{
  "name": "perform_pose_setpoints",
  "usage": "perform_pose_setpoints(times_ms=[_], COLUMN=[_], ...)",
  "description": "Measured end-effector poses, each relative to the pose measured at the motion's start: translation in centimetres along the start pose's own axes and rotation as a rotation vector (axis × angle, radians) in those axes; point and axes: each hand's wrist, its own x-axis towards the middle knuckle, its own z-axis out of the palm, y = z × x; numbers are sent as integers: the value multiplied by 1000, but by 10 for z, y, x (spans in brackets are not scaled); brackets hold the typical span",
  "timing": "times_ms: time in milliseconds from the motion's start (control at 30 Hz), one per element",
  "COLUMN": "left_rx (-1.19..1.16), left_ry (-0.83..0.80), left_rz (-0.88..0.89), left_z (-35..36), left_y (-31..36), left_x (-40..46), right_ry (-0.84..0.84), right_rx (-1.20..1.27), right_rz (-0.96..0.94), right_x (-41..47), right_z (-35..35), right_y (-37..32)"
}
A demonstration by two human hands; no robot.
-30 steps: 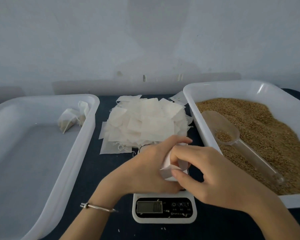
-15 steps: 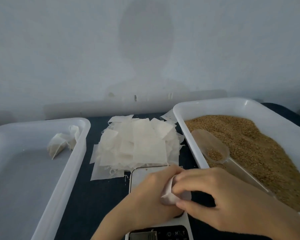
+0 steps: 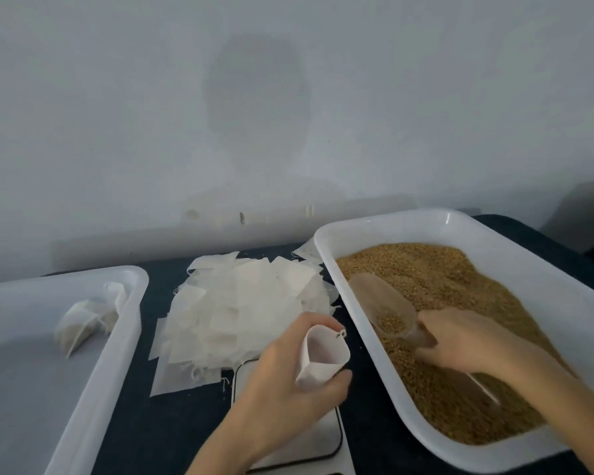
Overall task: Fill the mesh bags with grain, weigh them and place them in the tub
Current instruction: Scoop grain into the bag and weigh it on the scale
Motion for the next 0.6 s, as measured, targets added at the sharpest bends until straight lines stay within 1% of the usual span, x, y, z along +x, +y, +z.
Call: perform_pose_setpoints(times_ms=[67, 133, 233, 300, 367, 433, 467, 533, 600], left_rx=[-14, -10, 22, 57, 88, 103, 98, 82, 77], left_ry=[26, 45, 98, 124, 126, 123, 120, 117, 116], left_rz=[18, 22, 31, 38, 45, 56, 59, 79, 91], left_z=[-1, -3, -2, 1, 5, 10, 12, 15, 16], left_y=[1, 0, -5, -10, -15, -17, -17, -15, -14], left_x=[7, 14, 24, 28, 30, 32, 33, 34, 35], right_ry=[20, 76, 110, 38, -102, -196, -196, -89, -1], right_rx=[45, 80, -40, -63, -35, 5, 8, -75, -103], right_rz=[4, 27, 89, 152, 175, 120, 79, 22, 34], right_x=[-2, -10, -32, -49, -59, -55, -49, -40, -38], right_z=[-3, -17, -52, -74, -80, -68, -58, -37, -24], right_y=[1, 12, 39, 52, 55, 48, 43, 35, 33])
